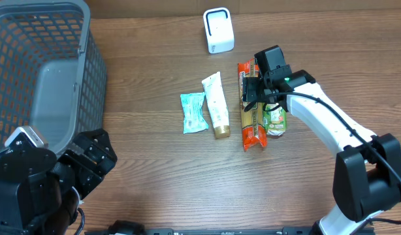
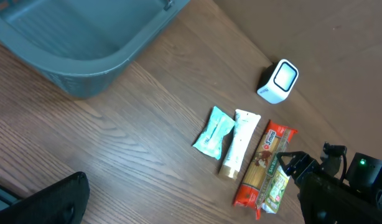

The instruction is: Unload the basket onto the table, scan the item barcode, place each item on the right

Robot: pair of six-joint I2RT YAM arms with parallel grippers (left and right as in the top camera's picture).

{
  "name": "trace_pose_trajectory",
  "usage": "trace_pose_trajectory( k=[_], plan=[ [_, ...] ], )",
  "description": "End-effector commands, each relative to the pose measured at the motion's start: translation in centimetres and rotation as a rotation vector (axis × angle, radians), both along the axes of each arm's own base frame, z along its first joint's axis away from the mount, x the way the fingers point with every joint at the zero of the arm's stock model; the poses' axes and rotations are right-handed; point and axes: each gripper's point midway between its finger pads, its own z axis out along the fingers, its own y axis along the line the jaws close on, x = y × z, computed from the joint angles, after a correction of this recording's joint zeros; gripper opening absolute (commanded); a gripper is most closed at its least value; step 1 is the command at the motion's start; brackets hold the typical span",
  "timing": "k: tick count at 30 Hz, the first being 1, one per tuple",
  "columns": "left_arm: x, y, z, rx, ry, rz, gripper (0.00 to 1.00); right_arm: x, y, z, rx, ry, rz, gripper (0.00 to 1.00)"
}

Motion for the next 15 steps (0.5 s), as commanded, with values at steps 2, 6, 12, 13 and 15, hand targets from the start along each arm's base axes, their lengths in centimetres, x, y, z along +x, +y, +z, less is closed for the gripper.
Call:
trace_pose_trajectory(
  k=[2, 6, 12, 13, 15],
  plan=[
    [0.0, 0.1, 0.1, 0.01, -0.003, -0.003, 1.0, -0.3, -0.1, -2.0, -0.003, 0.043, -0.007, 0.69],
    [0.0, 0.1, 0.1, 0.01, -0.003, -0.003, 1.0, -0.1, 0.0, -3.2, 0.006, 0.057, -0.036, 0.69],
    [0.0, 0.1, 0.1, 0.01, -0.003, -0.003, 1.0, -0.1, 0.0, -5.0, 0.002, 0.091, -0.053, 0.69],
    [0.0, 0.1, 0.1, 0.01, -0.003, -0.003, 0.99, -0.2, 0.0, -5.3, -0.001, 0.098, -0.053, 0.69],
    [0.0, 0.1, 0.1, 0.01, -0.003, -0.003, 0.99, -0.3, 0.0, -6.0, -0.006, 0.111, -0.053, 0.69]
  ],
)
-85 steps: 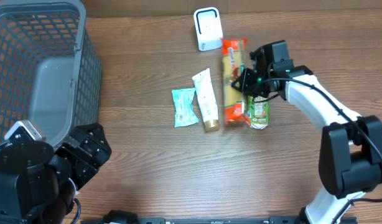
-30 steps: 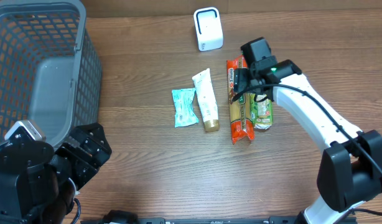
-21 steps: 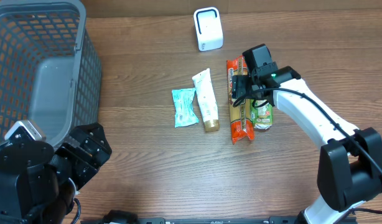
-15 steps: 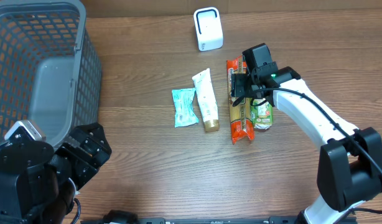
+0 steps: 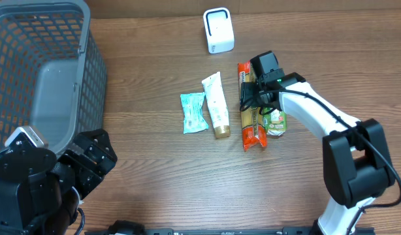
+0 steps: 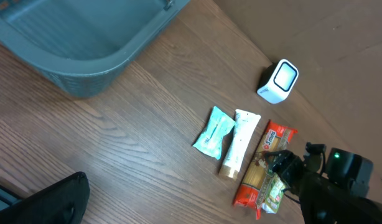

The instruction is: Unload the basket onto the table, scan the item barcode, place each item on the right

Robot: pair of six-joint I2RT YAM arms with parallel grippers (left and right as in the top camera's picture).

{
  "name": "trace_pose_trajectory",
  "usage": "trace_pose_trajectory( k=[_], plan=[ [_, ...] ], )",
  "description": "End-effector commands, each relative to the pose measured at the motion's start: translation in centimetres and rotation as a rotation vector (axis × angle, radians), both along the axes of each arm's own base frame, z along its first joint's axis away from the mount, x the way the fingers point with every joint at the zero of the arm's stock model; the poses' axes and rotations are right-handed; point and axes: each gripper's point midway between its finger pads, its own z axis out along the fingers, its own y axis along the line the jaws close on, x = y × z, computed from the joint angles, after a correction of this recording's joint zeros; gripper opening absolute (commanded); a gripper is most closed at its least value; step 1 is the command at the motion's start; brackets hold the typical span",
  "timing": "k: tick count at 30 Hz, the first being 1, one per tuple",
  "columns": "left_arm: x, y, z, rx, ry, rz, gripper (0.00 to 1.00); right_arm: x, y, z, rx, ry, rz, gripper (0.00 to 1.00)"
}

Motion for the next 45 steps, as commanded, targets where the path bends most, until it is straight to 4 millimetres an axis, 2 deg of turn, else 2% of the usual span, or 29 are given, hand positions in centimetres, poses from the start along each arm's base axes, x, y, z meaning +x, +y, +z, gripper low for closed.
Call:
trace_pose_trajectory(
  k=[1, 2, 3, 4, 5, 11, 12, 15, 17, 21, 24, 31, 36, 40, 45],
  plan=[
    [0.0, 0.1, 0.1, 0.01, -0.003, -0.003, 1.0, -0.3, -0.1, -1.9, -0.001, 0.039, -0.013, 0.68],
    [0.0, 0.1, 0.1, 0.01, -0.003, -0.003, 0.99, -0.3, 0.0, -2.0, 0.003, 0.043, -0.012, 0.62],
    [0.0, 0.1, 0.1, 0.01, -0.003, -0.003, 1.0, -0.3, 0.1, -2.2, 0.008, 0.047, -0.014, 0.49],
    [0.0, 0.1, 0.1, 0.01, -0.003, -0.003, 1.0, -0.4, 0.2, -2.2, 0.015, 0.052, -0.026, 0.41],
    [0.0, 0.1, 0.1, 0.01, -0.003, -0.003, 1.0, -0.4, 0.1, -2.3, 0.021, 0.057, -0.044, 0.36],
    [0.0, 0.1, 0.1, 0.01, -0.003, -0.003, 1.0, -0.6, 0.2, -3.4, 0.031, 0.085, -0.075, 0.34],
    [0.0, 0.1, 0.1, 0.01, -0.003, -0.003, 1.0, -0.6, 0.3, -3.8, 0.031, 0.092, -0.074, 0.31],
    [0.0, 0.1, 0.1, 0.01, -0.003, -0.003, 1.0, -1.0, 0.8, -4.5, 0.056, 0.119, -0.062, 0.1],
    [0.0, 0.1, 0.1, 0.01, -0.003, -0.003, 1.0, -1.2, 1.4, -4.5, 0.089, 0.133, -0.049, 0.04],
    [0.0, 0.1, 0.1, 0.01, -0.003, -0.003, 1.0, -0.9, 2.9, -3.5, 0.172, 0.133, -0.018, 0.04],
    [0.0, 0.1, 0.1, 0.01, -0.003, -0.003, 1.0, -0.1, 4.0, -1.9, 0.244, 0.123, 0.003, 0.04],
    [0.0, 0.1, 0.1, 0.01, -0.003, -0.003, 1.0, 2.2, 5.9, 4.9, 0.466, 0.058, 0.071, 0.04],
    [0.0, 0.1, 0.1, 0.01, -0.003, -0.003, 1.0, 3.1, 5.2, 9.1, 0.561, 0.003, 0.088, 0.04],
    [0.0, 0.1, 0.1, 0.01, -0.003, -0.003, 0.99, 3.2, 4.3, 10.6, 0.603, -0.014, 0.086, 0.04],
    [0.0, 0.1, 0.1, 0.01, -0.003, -0.003, 1.0, 4.1, 4.6, 12.0, 0.65, -0.072, 0.122, 0.04]
  ],
)
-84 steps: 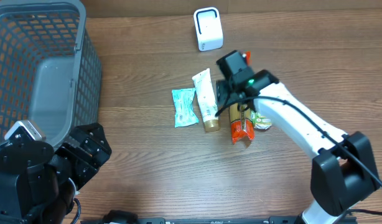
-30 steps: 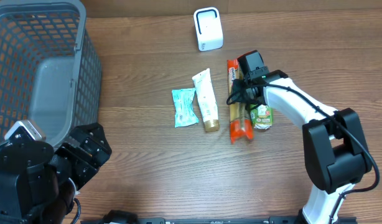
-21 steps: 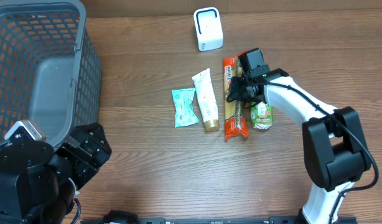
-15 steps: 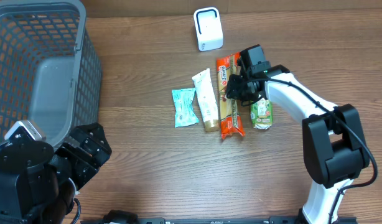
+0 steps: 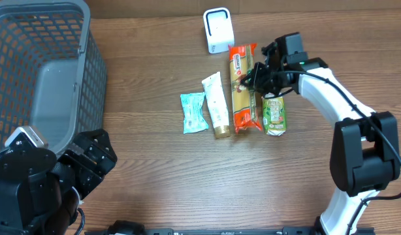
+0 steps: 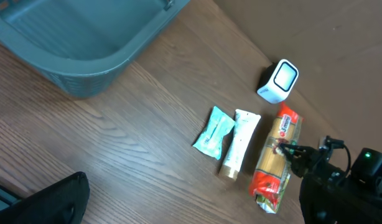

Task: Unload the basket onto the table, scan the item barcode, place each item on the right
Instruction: 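Lift the spaghetti pack and carry it off to the right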

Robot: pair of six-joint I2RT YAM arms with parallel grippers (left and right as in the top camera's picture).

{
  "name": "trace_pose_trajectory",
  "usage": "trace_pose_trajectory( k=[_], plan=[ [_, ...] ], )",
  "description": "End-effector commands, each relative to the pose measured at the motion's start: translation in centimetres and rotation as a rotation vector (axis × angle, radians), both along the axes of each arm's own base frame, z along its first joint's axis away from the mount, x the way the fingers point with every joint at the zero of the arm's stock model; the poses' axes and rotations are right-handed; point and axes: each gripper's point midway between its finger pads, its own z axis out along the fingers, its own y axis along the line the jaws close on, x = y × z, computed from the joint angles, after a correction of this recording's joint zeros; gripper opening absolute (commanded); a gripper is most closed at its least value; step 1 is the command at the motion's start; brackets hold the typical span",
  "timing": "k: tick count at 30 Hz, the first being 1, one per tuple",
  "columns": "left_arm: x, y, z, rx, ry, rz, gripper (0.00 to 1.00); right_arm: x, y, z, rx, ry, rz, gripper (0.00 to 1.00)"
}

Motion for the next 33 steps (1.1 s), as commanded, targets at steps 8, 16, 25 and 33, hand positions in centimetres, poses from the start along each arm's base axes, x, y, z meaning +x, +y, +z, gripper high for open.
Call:
trace_pose_trajectory(
  k=[8, 16, 25, 33],
  plan=[
    [0.0, 0.1, 0.1, 0.01, -0.003, -0.003, 0.99, 3.9, 3.7, 12.2, 0.261, -0.385, 0.093, 0.04],
    [0.0, 0.1, 0.1, 0.01, -0.003, -0.003, 1.0, 7.9, 3.3, 14.4, 0.237, -0.561, -0.037, 0.04],
    [0.0, 0.1, 0.1, 0.01, -0.003, -0.003, 0.99, 12.0, 5.2, 13.4, 0.283, -0.692, -0.183, 0.04],
    [0.0, 0.1, 0.1, 0.01, -0.003, -0.003, 1.0, 14.8, 5.3, 11.0, 0.428, -0.694, -0.332, 0.04]
  ],
)
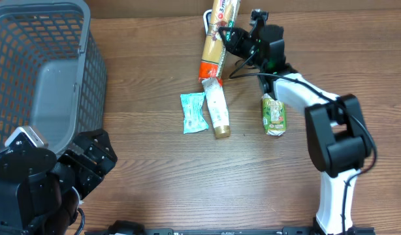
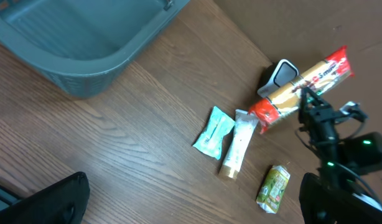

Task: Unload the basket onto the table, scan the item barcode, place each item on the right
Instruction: 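Lift the spaghetti pack and carry it off to the right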

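A long orange-and-red pasta packet (image 1: 217,38) is held up off the table, tilted, with my right gripper (image 1: 234,38) shut on its middle. It hangs right over the white scanner (image 2: 277,76), which the overhead view almost wholly hides. In the left wrist view the pasta packet (image 2: 303,87) crosses in front of the scanner's face. No barcode can be made out. My left gripper (image 2: 191,210) stays low at the near left of the table, open with only bare table between its fingers.
A teal wipe packet (image 1: 194,112), a white tube (image 1: 217,108) and a green drink carton (image 1: 273,114) lie on the wooden table. A grey mesh basket (image 1: 89,72) stands at the far left. The left arm (image 1: 50,186) fills the near left corner.
The right gripper has gone from mid-table to the far edge with the pasta packet, now lifted and tilted over the scanner. The green carton stayed where it lay. The left arm has not moved.
The right gripper first stood over the pasta packet and green carton lying side by side. Then it was down at the packet. Later the packet lay shifted toward the scanner, away from the carton, in the gripper. Now it hangs over the scanner.
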Robot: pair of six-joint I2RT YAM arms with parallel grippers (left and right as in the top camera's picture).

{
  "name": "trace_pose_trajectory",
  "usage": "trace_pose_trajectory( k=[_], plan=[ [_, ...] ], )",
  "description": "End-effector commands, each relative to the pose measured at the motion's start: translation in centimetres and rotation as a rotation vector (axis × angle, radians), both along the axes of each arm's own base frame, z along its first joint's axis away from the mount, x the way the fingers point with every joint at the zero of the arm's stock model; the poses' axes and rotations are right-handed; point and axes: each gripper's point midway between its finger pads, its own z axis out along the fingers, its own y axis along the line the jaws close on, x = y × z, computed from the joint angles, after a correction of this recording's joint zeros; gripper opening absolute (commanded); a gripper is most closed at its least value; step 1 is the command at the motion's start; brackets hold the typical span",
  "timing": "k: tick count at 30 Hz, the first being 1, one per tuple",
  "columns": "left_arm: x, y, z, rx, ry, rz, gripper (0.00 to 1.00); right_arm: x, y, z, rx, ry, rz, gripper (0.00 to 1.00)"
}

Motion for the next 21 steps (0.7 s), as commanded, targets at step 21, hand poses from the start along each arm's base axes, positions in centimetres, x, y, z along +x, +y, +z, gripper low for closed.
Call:
trace_pose_trajectory(
  k=[21],
  plan=[
    [0.0, 0.1, 0.1, 0.01, -0.003, -0.003, 0.99, 0.7, -6.4, 13.7, 0.322, -0.303, 0.055, 0.04]
  ],
)
